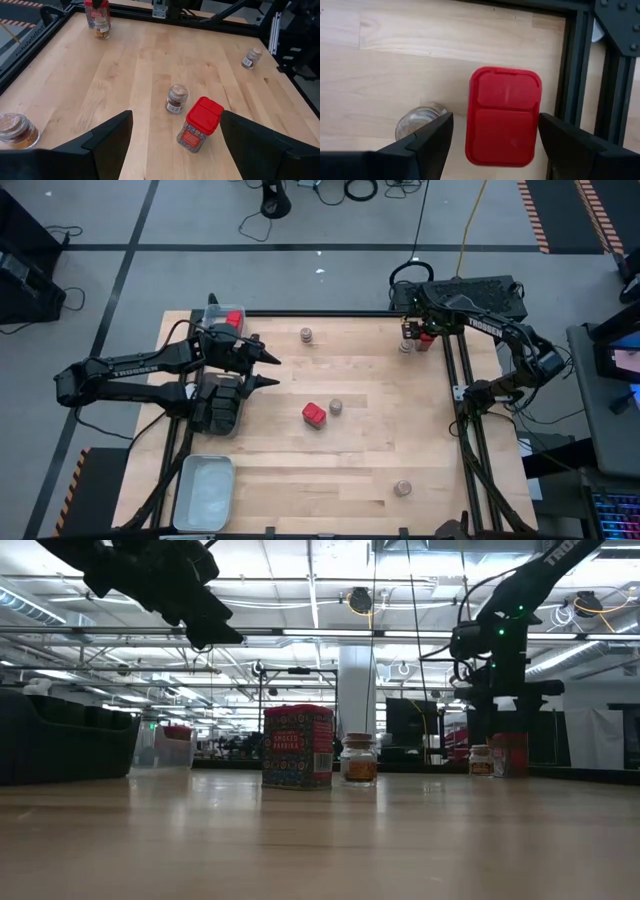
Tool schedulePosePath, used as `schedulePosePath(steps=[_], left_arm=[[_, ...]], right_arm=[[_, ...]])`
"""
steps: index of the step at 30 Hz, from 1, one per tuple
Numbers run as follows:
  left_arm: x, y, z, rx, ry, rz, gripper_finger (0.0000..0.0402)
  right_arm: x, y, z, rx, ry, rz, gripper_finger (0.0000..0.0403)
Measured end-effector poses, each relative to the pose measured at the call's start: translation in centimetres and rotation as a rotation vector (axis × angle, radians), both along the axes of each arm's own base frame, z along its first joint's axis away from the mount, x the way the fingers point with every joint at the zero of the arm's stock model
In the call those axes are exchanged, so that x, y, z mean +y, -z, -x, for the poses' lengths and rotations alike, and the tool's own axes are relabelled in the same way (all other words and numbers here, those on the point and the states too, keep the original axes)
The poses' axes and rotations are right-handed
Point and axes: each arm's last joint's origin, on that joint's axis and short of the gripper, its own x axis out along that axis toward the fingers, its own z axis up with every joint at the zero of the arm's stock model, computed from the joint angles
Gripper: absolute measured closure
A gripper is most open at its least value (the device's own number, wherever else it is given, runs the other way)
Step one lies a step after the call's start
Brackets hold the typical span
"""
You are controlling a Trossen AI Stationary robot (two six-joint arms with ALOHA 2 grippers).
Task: Sort spices by type
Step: Put the red seasoning can into the transparent bin
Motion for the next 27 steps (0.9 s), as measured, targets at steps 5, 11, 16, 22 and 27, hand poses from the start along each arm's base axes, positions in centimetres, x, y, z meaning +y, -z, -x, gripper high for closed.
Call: schedulePosePath(steps=[5,11,16,22,27], left_arm=[[-0.01,0.04,0.02,0.004,0.000,0.001,0.0095],[-0.01,0.07,0.03,0.007,0.001,0.001,0.0095],[-0.03,0.15,0.08,0.017,0.001,0.005,0.0095],[-0.03,0.16,0.08,0.018,0.000,0.007,0.0095],[-0.10,0.15,0.06,0.017,0.003,0.007,0.0095]], right_arm=[[-0.08,0.44,-0.07,0.018,-0.018,-0.025,0.0128],[-0.15,0.53,-0.12,0.020,-0.022,-0.025,0.0129],[-0.05,0.56,-0.06,0.012,-0.028,-0.047,0.0150],[0.05,0.55,-0.03,0.010,-0.034,-0.062,0.0206],[0.05,0.53,-0.02,0.017,-0.046,-0.059,0.0218]])
